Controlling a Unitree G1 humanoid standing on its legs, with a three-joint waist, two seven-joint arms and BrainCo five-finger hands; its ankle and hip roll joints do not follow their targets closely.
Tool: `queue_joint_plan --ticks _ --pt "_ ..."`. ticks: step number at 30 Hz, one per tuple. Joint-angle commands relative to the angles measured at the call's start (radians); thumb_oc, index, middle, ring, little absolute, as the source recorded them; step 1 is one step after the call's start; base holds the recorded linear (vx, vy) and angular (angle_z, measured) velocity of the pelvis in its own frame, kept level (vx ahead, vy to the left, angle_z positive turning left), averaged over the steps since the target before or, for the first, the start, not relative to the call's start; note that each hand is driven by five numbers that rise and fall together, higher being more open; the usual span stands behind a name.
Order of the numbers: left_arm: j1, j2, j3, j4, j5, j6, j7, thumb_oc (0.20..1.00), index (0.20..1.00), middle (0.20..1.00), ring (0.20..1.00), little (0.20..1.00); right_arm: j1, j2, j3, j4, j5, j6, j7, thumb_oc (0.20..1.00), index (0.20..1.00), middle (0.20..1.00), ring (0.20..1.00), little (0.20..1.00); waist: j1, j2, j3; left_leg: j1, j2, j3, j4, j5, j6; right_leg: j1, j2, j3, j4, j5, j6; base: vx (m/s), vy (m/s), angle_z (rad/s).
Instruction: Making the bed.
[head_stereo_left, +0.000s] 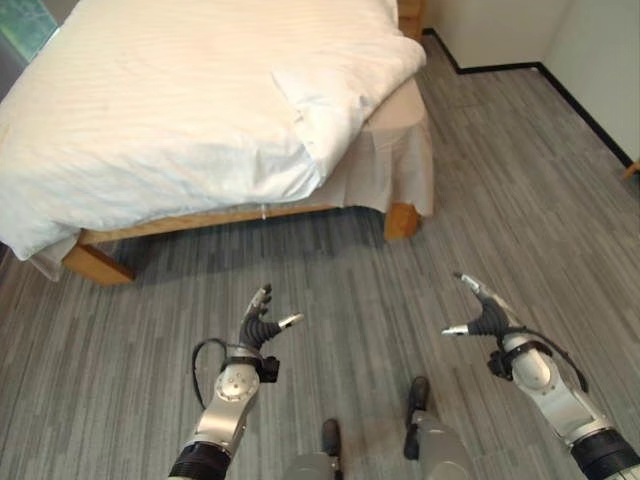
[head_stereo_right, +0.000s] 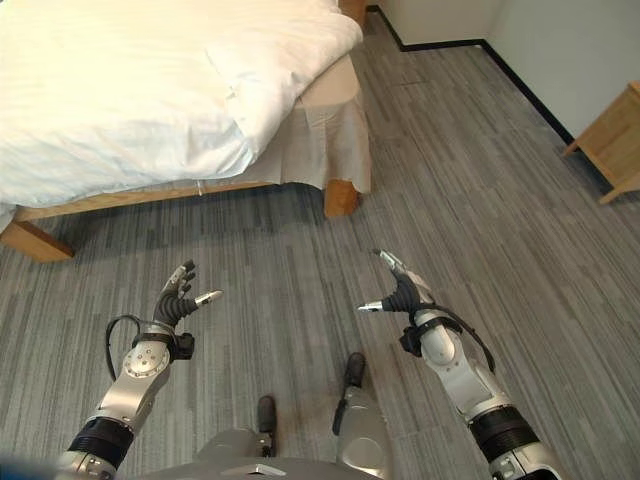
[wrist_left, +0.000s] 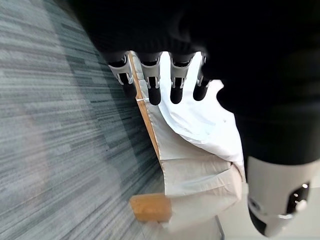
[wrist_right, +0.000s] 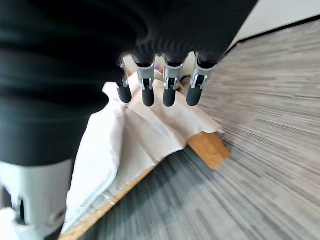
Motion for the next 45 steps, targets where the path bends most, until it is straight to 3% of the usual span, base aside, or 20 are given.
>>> queue_joint_plan --ticks 1,2,3,4,6,7,8,10,11,12,15,16,18,21,23,27,28,31,38,45 --pt "-0.013 -0.015 0.011 -0.066 -0.105 -0.027 0.0 1.0 1.0 1.0 1.0 1.0 -0.031 -0.03 -0.029 -0.049 0.034 -0.028 -0.024 1.0 1.0 1.0 1.0 1.0 0.04 -0.028 -0.019 -0.077 0.002 -0.013 0.549 -0.018 -0.062 0.075 0.061 -0.028 -0.051 0.003 -0.085 0.12 -0.2 0.03" --pt "-0.014 -0.014 0.011 -0.066 -0.105 -0.027 0.0 1.0 1.0 1.0 1.0 1.0 -0.032 -0.029 -0.03 -0.049 0.034 -0.028 -0.024 1.0 1.0 1.0 1.0 1.0 0.038 -0.031 -0.02 -0.087 -0.001 -0.016 0.556 -0.016 -0.062 0.071 0.058 -0.031 -0.052 0.006 -0.086 0.27 -0.256 -0.05" --pt "-0.015 -0.016 0.006 -0.073 -0.134 -0.033 0.01 1.0 1.0 1.0 1.0 1.0 -0.038 -0.044 -0.031 -0.057 0.043 -0.028 -0.031 1.0 1.0 1.0 1.0 1.0 0.062 -0.063 0.003 -0.173 -0.008 -0.009 0.712 0.022 -0.05 0.128 0.059 -0.034 -0.071 -0.027 -0.113 0.29 -0.163 -0.28" --pt "-0.02 -0.019 0.003 -0.073 -0.147 -0.038 0.018 1.0 1.0 1.0 1.0 1.0 -0.043 -0.048 -0.03 -0.063 0.045 -0.026 -0.03 1.0 1.0 1.0 1.0 1.0 0.076 -0.063 0.017 -0.231 -0.012 -0.003 0.753 -0.02 -0.045 0.151 0.066 -0.028 -0.072 -0.043 -0.115 0.54 -0.146 -0.64" --pt "-0.016 -0.029 0.0 -0.086 -0.167 -0.041 0.017 1.0 1.0 1.0 1.0 1.0 -0.043 -0.06 -0.03 -0.081 0.033 -0.023 -0.022 1.0 1.0 1.0 1.0 1.0 0.1 -0.077 0.021 -0.324 -0.041 0.02 0.69 -0.048 -0.036 0.182 0.055 -0.013 -0.073 -0.072 -0.104 0.34 0.023 -0.63" --pt "-0.011 -0.028 0.001 -0.104 -0.166 -0.042 0.013 1.0 1.0 1.0 1.0 1.0 -0.039 -0.066 -0.034 -0.091 0.027 -0.026 -0.021 1.0 1.0 1.0 1.0 1.0 0.107 -0.078 0.016 -0.34 -0.044 0.035 0.605 -0.052 -0.031 0.197 0.053 -0.007 -0.073 -0.091 -0.096 0.48 0.154 -0.45" --pt "0.008 -0.026 -0.01 -0.11 -0.153 -0.04 0.003 1.0 1.0 1.0 1.0 1.0 -0.042 -0.077 -0.037 -0.095 0.018 -0.035 -0.03 1.0 1.0 1.0 1.0 1.0 0.116 -0.073 -0.001 -0.339 -0.033 0.077 0.353 -0.008 -0.024 0.237 0.062 0.005 -0.073 -0.128 -0.081 0.62 0.22 -0.31" --pt "0.022 -0.024 -0.01 -0.112 -0.152 -0.037 0.003 1.0 1.0 1.0 1.0 1.0 -0.052 -0.09 -0.039 -0.096 0.017 -0.04 -0.038 1.0 1.0 1.0 1.0 1.0 0.125 -0.056 -0.014 -0.334 -0.015 0.099 0.137 0.089 -0.04 0.272 0.079 0.0 -0.073 -0.156 -0.076 0.46 0.181 -0.19" --pt "0.022 -0.024 -0.01 -0.112 -0.152 -0.037 0.003 1.0 1.0 1.0 1.0 1.0 -0.052 -0.09 -0.039 -0.096 0.017 -0.04 -0.038 1.0 1.0 1.0 1.0 1.0 0.126 -0.057 -0.011 -0.325 -0.017 0.1 0.127 0.094 -0.04 0.275 0.077 0.001 -0.073 -0.156 -0.075 0.42 0.171 0.02" --pt "0.018 -0.024 -0.008 -0.108 -0.153 -0.034 0.015 1.0 1.0 1.0 1.0 1.0 -0.072 -0.096 -0.047 -0.105 0.018 -0.041 -0.053 1.0 1.0 1.0 1.0 1.0 0.135 -0.06 -0.013 -0.363 0.017 0.124 0.019 0.13 -0.053 0.32 0.084 -0.008 -0.073 -0.185 -0.07 0.44 0.185 0.05" --pt "0.026 -0.018 0.014 -0.105 -0.15 -0.031 0.023 1.0 1.0 1.0 1.0 1.0 -0.063 -0.085 -0.061 -0.109 0.01 -0.043 -0.053 1.0 1.0 1.0 1.0 1.0 0.139 -0.073 -0.039 -0.354 0.028 0.134 0.008 0.154 -0.053 0.385 0.076 0.003 -0.073 -0.197 -0.049 0.57 0.255 -0.05" --pt "0.036 -0.009 0.026 -0.12 -0.137 -0.027 0.028 1.0 1.0 1.0 1.0 1.0 -0.048 -0.072 -0.067 -0.106 0.005 -0.039 -0.048 1.0 1.0 1.0 1.0 1.0 0.146 -0.084 -0.047 -0.334 0.022 0.14 0.01 0.183 -0.046 0.395 0.067 0.022 -0.043 -0.195 -0.044 0.54 0.239 -0.14" --pt "0.037 0.011 0.036 -0.129 -0.119 -0.022 0.037 1.0 1.0 1.0 1.0 1.0 -0.023 -0.053 -0.073 -0.099 -0.029 -0.032 -0.047 1.0 1.0 1.0 1.0 1.0 0.15 -0.109 -0.06 -0.295 0.008 0.165 0.013 0.17 -0.023 0.375 0.038 0.023 0.062 -0.173 -0.015 0.46 0.227 -0.31" --pt "0.025 0.064 0.074 -0.153 -0.069 -0.022 0.066 1.0 1.0 1.0 1.0 1.0 -0.02 -0.032 -0.065 -0.084 -0.059 -0.028 -0.042 1.0 1.0 1.0 1.0 1.0 0.138 -0.127 -0.057 -0.215 -0.023 0.183 0.008 0.125 0.01 0.289 -0.023 0.015 0.303 -0.038 0.067 0.37 0.24 -0.21" --pt "0.002 0.104 0.122 -0.181 -0.035 -0.028 0.097 1.0 1.0 1.0 1.0 1.0 -0.009 -0.027 -0.076 -0.084 -0.08 -0.028 -0.043 1.0 1.0 1.0 1.0 1.0 0.122 -0.118 -0.048 -0.169 -0.018 0.177 0.007 0.086 0.02 0.202 -0.057 -0.004 0.434 0.027 0.085 0.32 0.185 -0.13" --pt "-0.027 0.157 0.208 -0.241 0.011 -0.054 0.152 1.0 1.0 1.0 1.0 1.0 0.034 -0.027 -0.12 -0.102 -0.073 -0.031 -0.043 1.0 1.0 1.0 1.0 1.0 0.083 -0.098 -0.043 -0.126 -0.009 0.157 0.007 0.046 0.01 0.127 -0.067 -0.046 0.303 -0.025 0.044 0.34 0.044 0.53" --pt "-0.031 0.173 0.246 -0.267 0.039 -0.066 0.179 1.0 1.0 1.0 1.0 1.0 0.067 -0.024 -0.139 -0.093 -0.065 -0.032 -0.046 1.0 1.0 1.0 1.0 1.0 0.063 -0.094 -0.045 -0.107 -0.019 0.134 0.007 0.027 0.003 0.108 -0.048 -0.011 0.148 -0.056 0.027 0.34 -0.021 0.67" --pt "-0.053 0.186 0.275 -0.275 0.046 -0.078 0.209 1.0 1.0 1.0 1.0 1.0 0.093 -0.01 -0.152 -0.077 -0.06 -0.028 -0.054 1.0 1.0 1.0 1.0 1.0 0.042 -0.089 -0.049 -0.082 -0.013 0.114 0.007 0.001 -0.008 0.078 -0.038 0.036 0.03 -0.018 0.036 0.29 -0.054 0.64" --pt "-0.135 0.234 0.355 -0.265 0.14 -0.074 0.3 1.0 1.0 1.0 1.0 1.0 0.198 -0.019 -0.176 -0.074 -0.083 -0.031 -0.021 1.0 1.0 1.0 1.0 1.0 0.007 -0.088 -0.095 0.012 -0.025 0.09 0.007 -0.054 -0.016 0.125 -0.06 0.055 -0.073 0.052 0.048 0.24 -0.061 0.65" --pt "-0.336 0.354 0.24 -0.072 0.205 -0.007 0.287 1.0 1.0 1.0 1.0 1.0 0.236 -0.067 -0.12 -0.07 -0.069 -0.045 0.037 1.0 1.0 1.0 1.0 1.0 -0.054 -0.056 -0.132 0.026 -0.006 0.116 0.007 -0.054 -0.039 0.146 -0.046 0.047 -0.073 0.028 0.042 0.16 -0.023 -0.14"
